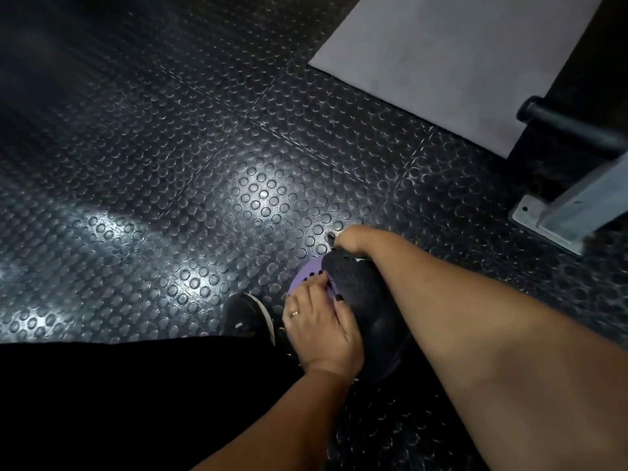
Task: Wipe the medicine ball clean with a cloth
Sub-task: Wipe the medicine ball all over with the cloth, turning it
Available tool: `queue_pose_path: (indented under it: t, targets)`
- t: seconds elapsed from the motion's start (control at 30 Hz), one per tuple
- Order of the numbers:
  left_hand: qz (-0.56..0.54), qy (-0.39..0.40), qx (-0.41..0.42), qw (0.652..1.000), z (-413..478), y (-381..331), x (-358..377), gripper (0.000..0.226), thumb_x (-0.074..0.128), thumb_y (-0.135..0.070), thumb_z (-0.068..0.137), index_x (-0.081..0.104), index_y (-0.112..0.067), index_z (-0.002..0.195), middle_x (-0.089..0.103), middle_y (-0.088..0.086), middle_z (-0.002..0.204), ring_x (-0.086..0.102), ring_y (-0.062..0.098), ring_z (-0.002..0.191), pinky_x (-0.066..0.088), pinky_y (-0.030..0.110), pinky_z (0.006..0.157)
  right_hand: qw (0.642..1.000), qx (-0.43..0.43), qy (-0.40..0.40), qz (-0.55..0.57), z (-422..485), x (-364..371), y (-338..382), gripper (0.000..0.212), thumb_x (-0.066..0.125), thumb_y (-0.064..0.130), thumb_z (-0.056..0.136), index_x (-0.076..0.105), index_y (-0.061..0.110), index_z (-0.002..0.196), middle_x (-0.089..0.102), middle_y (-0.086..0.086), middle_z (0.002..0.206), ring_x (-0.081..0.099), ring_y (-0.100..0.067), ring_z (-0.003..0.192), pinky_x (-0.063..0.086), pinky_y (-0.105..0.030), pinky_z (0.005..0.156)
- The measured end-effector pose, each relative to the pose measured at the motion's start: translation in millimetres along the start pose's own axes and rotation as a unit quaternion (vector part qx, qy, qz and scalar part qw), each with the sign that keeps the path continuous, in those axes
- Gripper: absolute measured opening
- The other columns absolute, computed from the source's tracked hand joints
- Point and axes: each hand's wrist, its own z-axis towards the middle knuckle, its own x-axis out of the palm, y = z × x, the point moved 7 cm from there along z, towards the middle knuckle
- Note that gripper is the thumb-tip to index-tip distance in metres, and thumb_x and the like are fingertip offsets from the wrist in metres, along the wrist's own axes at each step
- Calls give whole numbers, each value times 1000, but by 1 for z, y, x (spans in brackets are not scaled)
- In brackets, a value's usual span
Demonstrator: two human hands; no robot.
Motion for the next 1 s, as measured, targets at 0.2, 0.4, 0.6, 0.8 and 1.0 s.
queue_pose_path:
  t: [0.2, 0.4, 0.6, 0.8, 1.0]
  targets:
    - [-4, 16, -16, 1000, 16, 0, 2, 43, 36, -35, 85, 63, -13, 110, 59, 7, 110, 50, 30, 106, 42, 47, 92, 969, -80, -176, 153, -61, -4, -12, 30, 46, 21, 95, 66, 13, 116, 65, -12, 116, 59, -29, 106, 47, -33, 90]
    - [-56, 46, -19, 997, 38, -2, 4, 47, 30, -31, 86, 63, -17, 116, 58, 1, 111, 50, 23, 108, 36, 38, 92, 904, -228, -320, 170, -145, 34, -19, 40, 42, 20, 95, 55, 16, 133, 46, 8, 144, 32, -8, 139, 25, -29, 116]
    - [-78, 22, -65, 995, 46, 6, 0, 55, 27, -36, 84, 64, -9, 115, 58, 7, 114, 54, 28, 111, 38, 48, 104, 913, -249, -324, 18, -165, 69, -18, 46, 36, 29, 97, 35, 35, 143, -1, 8, 161, -3, -16, 148, 5, -51, 117]
    - [-51, 45, -71, 995, 47, -2, 4, 54, 28, -37, 84, 64, -7, 110, 57, 13, 109, 54, 35, 103, 38, 47, 92, 930, -170, -326, 5, -106, 19, 5, 43, 27, 37, 96, 48, 26, 133, 35, -1, 151, 28, -24, 141, 28, -46, 112]
    - [-17, 69, -10, 997, 27, -13, 9, 46, 35, -39, 87, 61, -10, 111, 57, 10, 108, 53, 32, 105, 42, 49, 93, 993, -80, -30, 79, -19, -6, 7, 30, 43, 23, 98, 61, 7, 116, 58, -16, 120, 53, -30, 114, 34, -26, 78]
